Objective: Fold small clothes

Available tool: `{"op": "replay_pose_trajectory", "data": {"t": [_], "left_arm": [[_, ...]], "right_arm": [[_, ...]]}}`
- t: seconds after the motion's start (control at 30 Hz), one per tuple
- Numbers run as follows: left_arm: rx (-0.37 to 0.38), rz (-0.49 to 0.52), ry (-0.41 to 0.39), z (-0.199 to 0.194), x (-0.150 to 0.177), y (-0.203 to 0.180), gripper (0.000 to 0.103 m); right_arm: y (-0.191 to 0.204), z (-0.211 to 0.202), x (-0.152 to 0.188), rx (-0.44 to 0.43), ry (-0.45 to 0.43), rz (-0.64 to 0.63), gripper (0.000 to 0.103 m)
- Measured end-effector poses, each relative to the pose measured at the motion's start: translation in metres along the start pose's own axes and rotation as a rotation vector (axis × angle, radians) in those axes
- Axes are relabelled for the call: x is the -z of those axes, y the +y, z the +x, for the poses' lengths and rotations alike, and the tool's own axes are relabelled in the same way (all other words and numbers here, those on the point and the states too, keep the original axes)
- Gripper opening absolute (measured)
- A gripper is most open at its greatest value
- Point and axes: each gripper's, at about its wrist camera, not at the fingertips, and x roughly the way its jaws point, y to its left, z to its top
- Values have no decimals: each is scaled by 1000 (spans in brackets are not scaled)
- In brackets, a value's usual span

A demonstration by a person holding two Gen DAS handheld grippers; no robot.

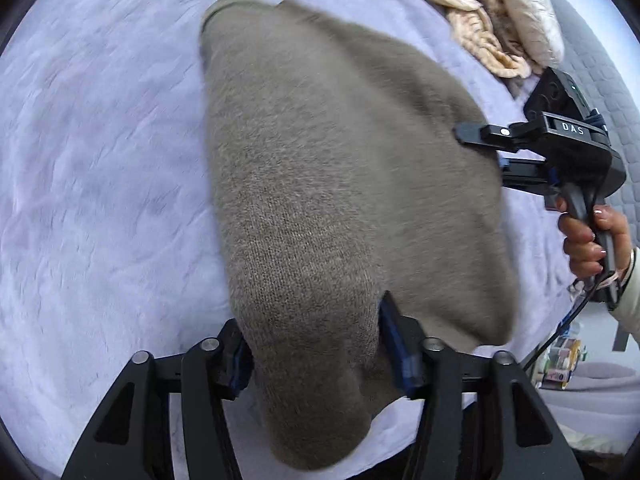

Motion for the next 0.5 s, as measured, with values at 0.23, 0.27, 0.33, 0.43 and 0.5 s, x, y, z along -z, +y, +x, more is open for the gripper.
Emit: {"op": "replay_pose_trajectory", "data": {"t": [0.23, 0.27, 0.33, 0.43, 0.5], "left_arm": [[-57, 23, -10, -30, 14, 7, 63], [-69, 24, -23, -36, 14, 5, 63], [-89, 16, -61, -51, 15, 9, 63], [-127, -15, -120, -65, 11, 15, 63], [-166, -12, -124, -63, 10, 17, 63]], "right_arm": [[-3, -12, 5, 205, -6, -20, 56], [0, -17, 7, 231, -15, -27, 56], [17, -25, 15, 274, -30, -75, 53], [45, -35, 36, 261, -21, -156, 35], [64, -33, 54, 212, 13, -202, 30]]}}
